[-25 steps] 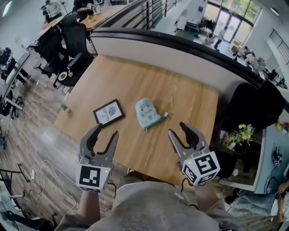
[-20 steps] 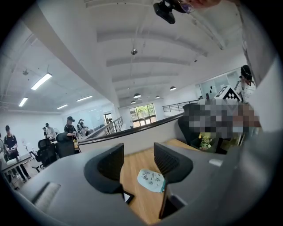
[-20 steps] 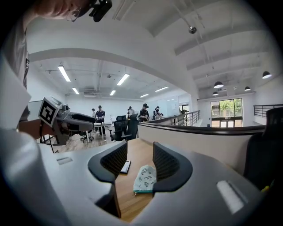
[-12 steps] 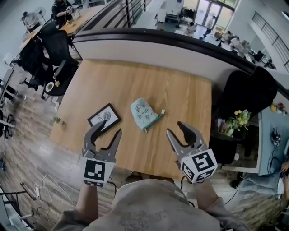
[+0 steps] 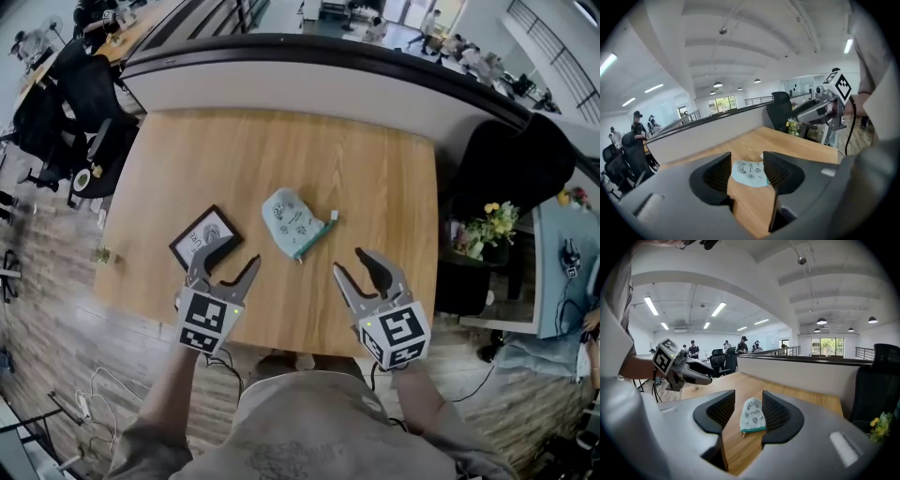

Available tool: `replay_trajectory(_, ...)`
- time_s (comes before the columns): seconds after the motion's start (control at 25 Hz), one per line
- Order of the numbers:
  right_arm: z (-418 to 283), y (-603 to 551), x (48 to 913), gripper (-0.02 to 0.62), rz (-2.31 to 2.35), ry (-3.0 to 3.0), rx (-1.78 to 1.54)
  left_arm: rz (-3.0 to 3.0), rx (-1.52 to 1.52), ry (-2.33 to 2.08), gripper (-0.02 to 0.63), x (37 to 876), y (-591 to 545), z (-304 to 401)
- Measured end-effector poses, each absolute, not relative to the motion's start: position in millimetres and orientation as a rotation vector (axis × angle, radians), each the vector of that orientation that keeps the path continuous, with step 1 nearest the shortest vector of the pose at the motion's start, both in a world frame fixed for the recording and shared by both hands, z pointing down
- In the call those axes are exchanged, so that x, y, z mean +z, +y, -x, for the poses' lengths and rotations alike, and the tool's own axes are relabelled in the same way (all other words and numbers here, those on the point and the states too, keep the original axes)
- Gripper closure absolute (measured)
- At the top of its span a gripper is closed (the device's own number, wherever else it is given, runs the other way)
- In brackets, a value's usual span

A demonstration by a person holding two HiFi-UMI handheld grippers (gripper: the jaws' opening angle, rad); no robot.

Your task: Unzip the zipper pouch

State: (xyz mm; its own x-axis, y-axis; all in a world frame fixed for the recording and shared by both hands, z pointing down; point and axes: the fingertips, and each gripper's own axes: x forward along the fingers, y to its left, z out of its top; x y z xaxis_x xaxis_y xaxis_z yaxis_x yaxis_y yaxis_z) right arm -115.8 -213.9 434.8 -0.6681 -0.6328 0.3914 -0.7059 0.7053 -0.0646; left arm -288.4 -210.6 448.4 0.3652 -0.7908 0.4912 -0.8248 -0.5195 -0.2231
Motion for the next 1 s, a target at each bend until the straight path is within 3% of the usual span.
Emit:
replay_trajectory(0.4, 118, -209, 513, 0.405, -1.03, -2.453, 0.502, -2.682, 1.295, -1.108, 0.391, 590, -235, 259)
replay_trajectory(1.0, 109, -199, 587, 0.405, -1.024, -2.339, 0.669, -2.536, 1.411, -0.685, 0.391, 723, -246, 225)
